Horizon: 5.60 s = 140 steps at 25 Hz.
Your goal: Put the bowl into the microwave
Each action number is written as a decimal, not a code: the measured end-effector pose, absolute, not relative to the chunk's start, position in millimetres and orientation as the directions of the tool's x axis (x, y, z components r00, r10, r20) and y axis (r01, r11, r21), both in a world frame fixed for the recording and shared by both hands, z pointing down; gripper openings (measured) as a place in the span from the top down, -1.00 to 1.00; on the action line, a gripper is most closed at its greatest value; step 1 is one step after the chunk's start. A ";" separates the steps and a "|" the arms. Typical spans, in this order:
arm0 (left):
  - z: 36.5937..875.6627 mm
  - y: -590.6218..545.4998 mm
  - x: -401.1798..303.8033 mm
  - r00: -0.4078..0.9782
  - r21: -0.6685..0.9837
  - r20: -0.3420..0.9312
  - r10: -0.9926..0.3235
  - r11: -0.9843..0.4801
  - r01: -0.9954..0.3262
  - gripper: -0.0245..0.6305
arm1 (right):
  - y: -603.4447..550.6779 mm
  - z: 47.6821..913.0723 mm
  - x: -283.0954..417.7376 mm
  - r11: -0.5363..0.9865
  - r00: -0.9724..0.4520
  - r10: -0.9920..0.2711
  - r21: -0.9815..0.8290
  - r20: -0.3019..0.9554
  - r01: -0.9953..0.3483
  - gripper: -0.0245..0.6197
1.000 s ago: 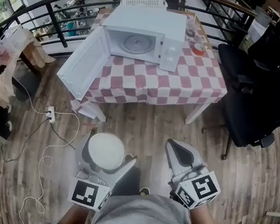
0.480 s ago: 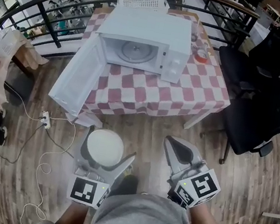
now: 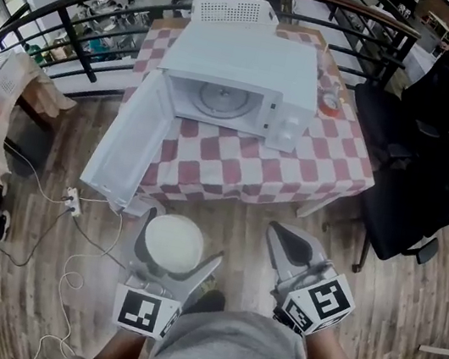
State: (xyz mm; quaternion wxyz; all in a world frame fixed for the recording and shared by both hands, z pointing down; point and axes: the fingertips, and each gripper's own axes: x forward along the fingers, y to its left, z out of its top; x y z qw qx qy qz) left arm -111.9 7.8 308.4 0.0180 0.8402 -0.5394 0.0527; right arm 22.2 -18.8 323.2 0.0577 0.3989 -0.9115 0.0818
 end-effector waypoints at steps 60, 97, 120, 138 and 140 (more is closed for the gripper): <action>435.9 -316.5 -137.1 0.394 -0.010 0.365 -0.844 -0.427 -0.904 -0.80 | -264.4 426.6 -52.5 0.721 -0.743 -0.578 -0.217 0.337 -0.658 0.93; 551.4 -465.5 -117.7 0.318 -0.056 0.658 -0.683 -0.465 -0.883 -0.81 | -302.1 452.9 -50.1 0.736 -0.784 -0.503 -0.296 0.363 -0.609 0.93; 537.2 -444.7 -126.3 0.325 -0.060 0.606 -0.725 -0.450 -0.891 -0.81 | -280.7 431.7 -52.3 0.747 -0.789 -0.518 -0.274 0.329 -0.605 0.93; 445.7 -339.0 -138.4 0.331 -0.056 0.408 -0.851 -0.385 -0.921 -0.80 | -258.0 402.4 -28.0 0.717 -0.744 -0.604 -0.212 0.286 -0.664 0.93; 435.8 -319.4 -135.8 0.349 -0.044 0.390 -0.852 -0.396 -0.917 -0.79 | -254.9 397.0 -17.7 0.697 -0.721 -0.633 -0.199 0.280 -0.689 0.93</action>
